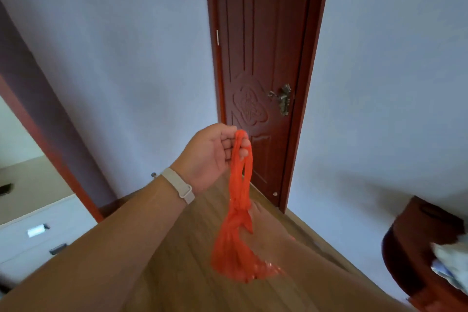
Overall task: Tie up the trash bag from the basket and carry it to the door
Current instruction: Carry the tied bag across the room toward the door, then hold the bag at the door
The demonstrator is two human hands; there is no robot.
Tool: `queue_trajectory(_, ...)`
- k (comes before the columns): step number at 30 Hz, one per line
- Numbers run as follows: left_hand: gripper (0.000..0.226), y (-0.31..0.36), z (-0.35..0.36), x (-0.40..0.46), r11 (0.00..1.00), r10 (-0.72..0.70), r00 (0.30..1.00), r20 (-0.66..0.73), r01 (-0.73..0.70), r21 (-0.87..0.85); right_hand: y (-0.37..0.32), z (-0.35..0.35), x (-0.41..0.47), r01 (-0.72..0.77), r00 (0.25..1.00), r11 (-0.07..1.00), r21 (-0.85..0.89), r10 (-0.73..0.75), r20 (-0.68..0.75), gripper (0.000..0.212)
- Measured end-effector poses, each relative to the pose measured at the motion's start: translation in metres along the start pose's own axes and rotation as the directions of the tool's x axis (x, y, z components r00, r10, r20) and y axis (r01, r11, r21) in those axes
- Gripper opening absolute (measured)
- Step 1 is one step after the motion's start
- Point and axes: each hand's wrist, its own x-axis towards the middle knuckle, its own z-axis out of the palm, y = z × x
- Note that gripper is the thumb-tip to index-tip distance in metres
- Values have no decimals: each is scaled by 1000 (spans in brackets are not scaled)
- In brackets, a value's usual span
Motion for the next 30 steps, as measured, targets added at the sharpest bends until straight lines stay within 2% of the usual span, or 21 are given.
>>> queue_trajectory(6, 32, 27, -40, 83, 998, -55, 977, 205, 54, 10, -17, -13, 68, -161, 976, 987, 2, 159, -150, 58)
queue_trajectory(11, 33, 31, -59, 133, 993, -105, 954, 282, 114, -16, -23, -16, 106, -268, 936, 964, 9, 262, -234, 54)
queue_trajectory(21, 32, 9, -75, 244, 971, -210, 903, 376, 238, -31, 36, -6, 167, -445, 860, 889, 111, 458, -224, 59)
queue_trajectory(30, 32, -21, -49, 362, 934, -351, 838, 418, 343, 96, 132, -33, 240, -553, 808, 821, 142, 570, -152, 63)
